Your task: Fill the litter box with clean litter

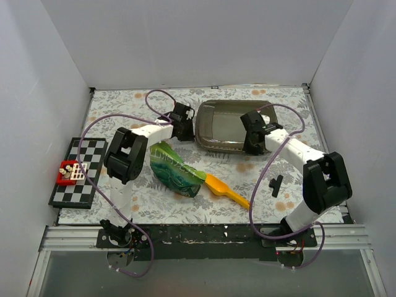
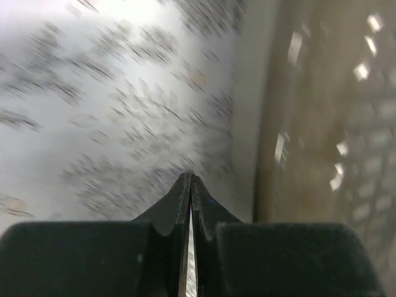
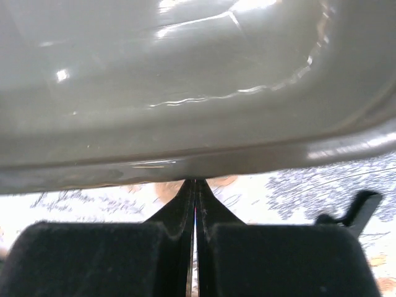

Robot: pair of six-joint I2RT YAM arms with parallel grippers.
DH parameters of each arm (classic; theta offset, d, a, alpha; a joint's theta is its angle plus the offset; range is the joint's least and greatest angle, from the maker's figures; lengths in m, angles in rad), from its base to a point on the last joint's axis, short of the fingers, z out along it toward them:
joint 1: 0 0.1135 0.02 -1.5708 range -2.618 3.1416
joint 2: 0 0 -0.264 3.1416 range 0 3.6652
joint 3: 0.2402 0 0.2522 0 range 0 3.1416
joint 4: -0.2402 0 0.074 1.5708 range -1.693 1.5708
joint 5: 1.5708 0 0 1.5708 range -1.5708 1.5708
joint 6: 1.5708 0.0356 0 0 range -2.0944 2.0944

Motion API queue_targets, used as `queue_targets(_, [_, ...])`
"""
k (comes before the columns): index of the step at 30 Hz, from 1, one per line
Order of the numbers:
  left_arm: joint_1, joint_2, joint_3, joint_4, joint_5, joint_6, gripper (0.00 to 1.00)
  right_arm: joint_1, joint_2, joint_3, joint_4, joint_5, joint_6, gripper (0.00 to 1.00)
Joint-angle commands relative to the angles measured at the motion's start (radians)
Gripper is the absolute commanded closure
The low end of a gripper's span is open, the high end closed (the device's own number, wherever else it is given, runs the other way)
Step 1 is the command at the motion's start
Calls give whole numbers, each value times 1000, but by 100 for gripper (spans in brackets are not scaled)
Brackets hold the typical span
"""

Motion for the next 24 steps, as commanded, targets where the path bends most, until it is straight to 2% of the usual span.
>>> queue_targets(1, [-29,-138,-80,74,192,-2,100,-107,44,98,25,-4,-122,99])
queue_targets(7, [-63,-207,-79,100,313,46,100,-148,173,256,7,23,-197,99])
queue_targets(11, [-63,-290,-125,112,328,70,100,-191,224,341,-25,32,-226,99])
queue_targets(15, [-63,-376,-131,26,204,87,100,-210,247,454,-134,17,-255,98])
queue_targets(18, [-63,-422,-123,-69,44,87,100,-199,195,470,-127,-99,-263,83])
queue_targets(20, [-63,-460,-139,-98,-4,77,100,-173,161,457,-90,-138,-261,78])
queue_targets(22, [-63,-500,-168,-107,-64,60,98,-141,173,482,-80,-148,-249,76])
queue_targets(24, [-63,-534,-200,-103,-70,44,96,-113,233,575,-105,-150,-237,81])
